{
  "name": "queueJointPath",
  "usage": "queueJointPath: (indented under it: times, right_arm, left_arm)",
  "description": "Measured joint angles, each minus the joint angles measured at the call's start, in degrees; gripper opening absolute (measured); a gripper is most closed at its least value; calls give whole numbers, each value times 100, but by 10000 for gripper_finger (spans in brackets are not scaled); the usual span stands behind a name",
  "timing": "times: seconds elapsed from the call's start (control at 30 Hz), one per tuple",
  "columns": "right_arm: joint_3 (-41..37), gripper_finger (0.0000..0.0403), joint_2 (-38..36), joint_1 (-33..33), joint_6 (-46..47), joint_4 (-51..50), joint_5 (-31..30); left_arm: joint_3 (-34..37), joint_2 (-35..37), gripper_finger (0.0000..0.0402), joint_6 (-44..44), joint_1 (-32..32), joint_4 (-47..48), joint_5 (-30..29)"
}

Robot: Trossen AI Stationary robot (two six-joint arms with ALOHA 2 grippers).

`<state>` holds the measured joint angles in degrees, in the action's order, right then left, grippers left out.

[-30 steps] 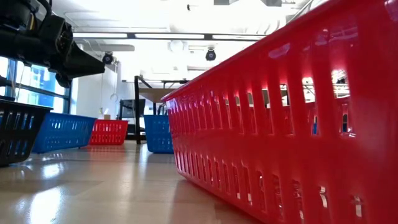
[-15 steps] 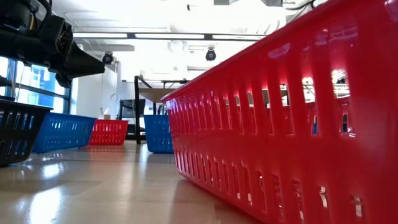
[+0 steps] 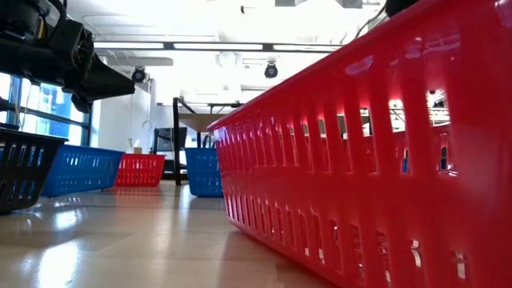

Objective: Stack baskets on shelf by color
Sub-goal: Put the right blue bin on the shelf

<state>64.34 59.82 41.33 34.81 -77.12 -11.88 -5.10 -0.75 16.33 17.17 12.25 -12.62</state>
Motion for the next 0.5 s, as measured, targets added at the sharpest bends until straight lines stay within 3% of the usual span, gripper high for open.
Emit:
queueJointPath:
  times: [0.2, 0.5]
  right_arm:
    - [0, 159, 451, 936, -301, 2, 472]
    - [-2, 151, 1475, 1720, -1110, 10, 942]
  left_arm:
    - [0, -1, 82, 0, -2, 0, 1]
    - [0, 0, 82, 1, -1, 0, 2]
